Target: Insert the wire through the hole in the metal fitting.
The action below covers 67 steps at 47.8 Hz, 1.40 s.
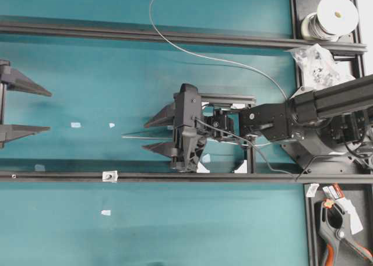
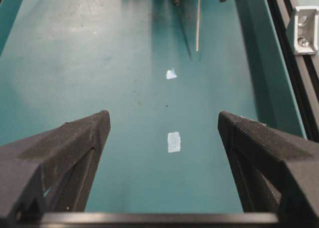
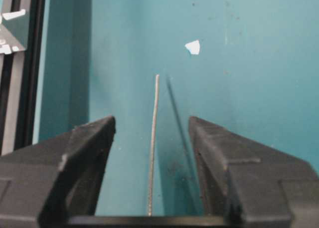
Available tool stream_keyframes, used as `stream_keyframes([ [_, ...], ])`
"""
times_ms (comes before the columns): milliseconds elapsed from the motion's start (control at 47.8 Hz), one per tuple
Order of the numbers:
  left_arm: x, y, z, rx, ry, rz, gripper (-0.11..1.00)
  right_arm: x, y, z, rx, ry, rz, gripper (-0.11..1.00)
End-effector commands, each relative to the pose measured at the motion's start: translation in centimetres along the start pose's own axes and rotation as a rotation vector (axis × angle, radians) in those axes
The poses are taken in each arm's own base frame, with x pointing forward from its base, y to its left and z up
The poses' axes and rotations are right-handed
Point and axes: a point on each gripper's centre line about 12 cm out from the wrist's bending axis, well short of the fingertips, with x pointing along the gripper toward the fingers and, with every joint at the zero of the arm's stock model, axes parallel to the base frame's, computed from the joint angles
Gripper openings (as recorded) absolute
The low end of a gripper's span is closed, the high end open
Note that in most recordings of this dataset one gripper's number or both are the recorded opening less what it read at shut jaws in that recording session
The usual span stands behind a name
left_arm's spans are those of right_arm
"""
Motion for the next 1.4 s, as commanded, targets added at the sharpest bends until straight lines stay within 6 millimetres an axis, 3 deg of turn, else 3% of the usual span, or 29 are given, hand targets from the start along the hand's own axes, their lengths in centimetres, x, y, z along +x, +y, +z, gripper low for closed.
stream_keyframes([
  [0,0.1,0.0,0.4,-0.001,-0.017,-0.001,0.82,0.0,0.3,0.2,0.003,-0.007,0.007,0.58],
  [146,0.1,0.0,0.4,-0.001,-0.015,-0.001,0.82,0.1,0.3,0.1,0.002,-0.001,0.006,0.45],
  [690,0.1,0.0,0.5,-0.001,-0.015,-0.001,0.81,0.5,0.5,0.0,0.001,0.066,-0.005,0.42],
  [899,0.1,0.0,0.5,-0.002,-0.017,-0.001,0.81,0.5,0.6,0.2,0.001,0.051,-0.002,0.04],
  [962,0.1,0.0,0.5,-0.002,-0.018,-0.001,0.81,0.5,0.6,0.2,0.001,0.047,-0.001,-0.01],
  [1380,0.0,0.0,0.6,0.0,-0.02,-0.001,0.81,0.1,0.8,0.9,0.002,0.015,0.009,-0.01],
])
